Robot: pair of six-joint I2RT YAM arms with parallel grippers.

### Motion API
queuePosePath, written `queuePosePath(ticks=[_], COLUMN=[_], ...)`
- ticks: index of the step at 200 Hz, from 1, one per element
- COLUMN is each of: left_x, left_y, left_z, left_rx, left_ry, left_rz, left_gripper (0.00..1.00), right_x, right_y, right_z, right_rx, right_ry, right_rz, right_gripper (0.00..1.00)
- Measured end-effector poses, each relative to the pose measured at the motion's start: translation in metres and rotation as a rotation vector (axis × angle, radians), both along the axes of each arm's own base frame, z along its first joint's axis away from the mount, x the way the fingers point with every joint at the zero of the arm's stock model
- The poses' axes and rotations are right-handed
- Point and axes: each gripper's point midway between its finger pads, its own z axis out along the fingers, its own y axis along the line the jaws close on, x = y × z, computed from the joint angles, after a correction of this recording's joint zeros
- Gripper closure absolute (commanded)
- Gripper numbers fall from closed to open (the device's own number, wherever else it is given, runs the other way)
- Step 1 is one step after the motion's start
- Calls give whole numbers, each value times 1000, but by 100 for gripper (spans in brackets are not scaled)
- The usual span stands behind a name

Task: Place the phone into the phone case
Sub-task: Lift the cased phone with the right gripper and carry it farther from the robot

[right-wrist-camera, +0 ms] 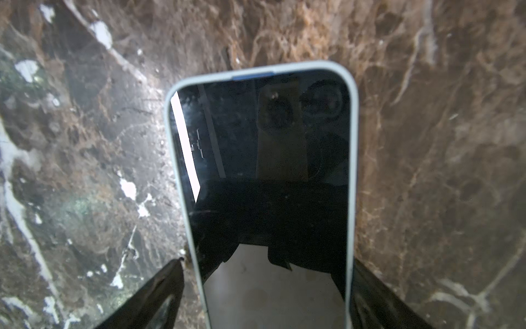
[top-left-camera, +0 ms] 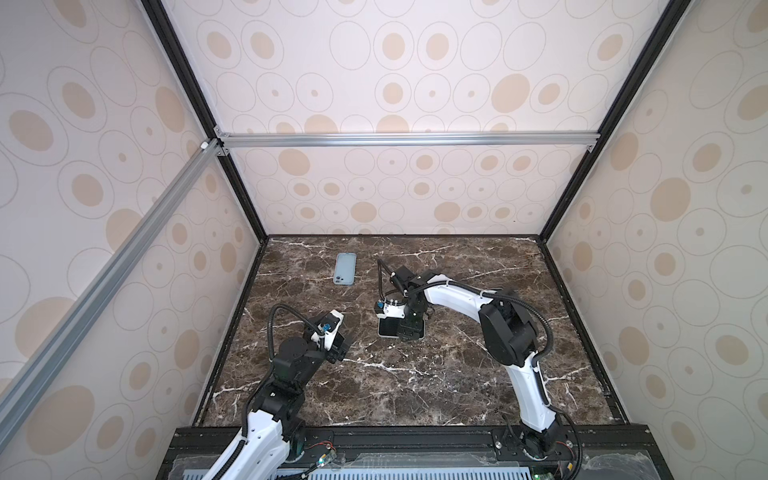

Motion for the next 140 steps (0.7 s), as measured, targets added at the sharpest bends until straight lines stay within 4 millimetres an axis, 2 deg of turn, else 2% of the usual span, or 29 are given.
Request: queuePosePath(ticks=[67,140], left_x=[0,0], left_y=[0,1], left_z=[2,2], left_rx=[-2,-4], left_ry=[-7,-14], left_rz=[0,4], left_gripper=[16,16], right_x=[2,4], right_y=[0,-1], right_z=[0,-1], right_rx=[-7,-29], right_ry=[-3,-18], right_rz=[0,-1], right_gripper=[14,20])
